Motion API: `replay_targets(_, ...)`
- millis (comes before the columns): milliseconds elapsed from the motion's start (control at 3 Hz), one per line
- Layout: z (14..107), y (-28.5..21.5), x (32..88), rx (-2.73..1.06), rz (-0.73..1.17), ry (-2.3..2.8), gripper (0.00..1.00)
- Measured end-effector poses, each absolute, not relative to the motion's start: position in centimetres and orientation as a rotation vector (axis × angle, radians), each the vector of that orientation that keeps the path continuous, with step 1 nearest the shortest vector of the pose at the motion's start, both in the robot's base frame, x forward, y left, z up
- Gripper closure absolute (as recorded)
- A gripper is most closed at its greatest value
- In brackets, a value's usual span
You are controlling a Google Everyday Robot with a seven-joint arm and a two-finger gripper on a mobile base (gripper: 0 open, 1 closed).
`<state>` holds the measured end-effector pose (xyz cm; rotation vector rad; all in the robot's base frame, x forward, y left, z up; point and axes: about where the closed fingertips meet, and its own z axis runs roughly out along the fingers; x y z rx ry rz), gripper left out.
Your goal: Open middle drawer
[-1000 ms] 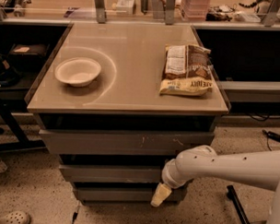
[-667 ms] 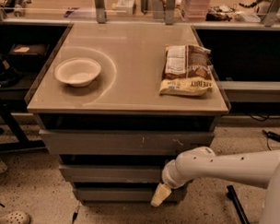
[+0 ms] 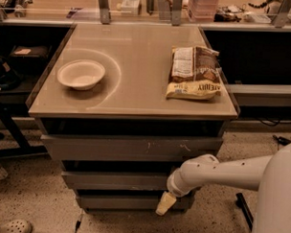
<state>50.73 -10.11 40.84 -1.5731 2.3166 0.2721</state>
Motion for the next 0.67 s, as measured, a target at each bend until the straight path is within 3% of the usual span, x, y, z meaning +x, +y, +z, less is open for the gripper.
replay_targets(667, 40.31, -10.33, 49.85, -1.577, 0.291, 2.337, 0.0)
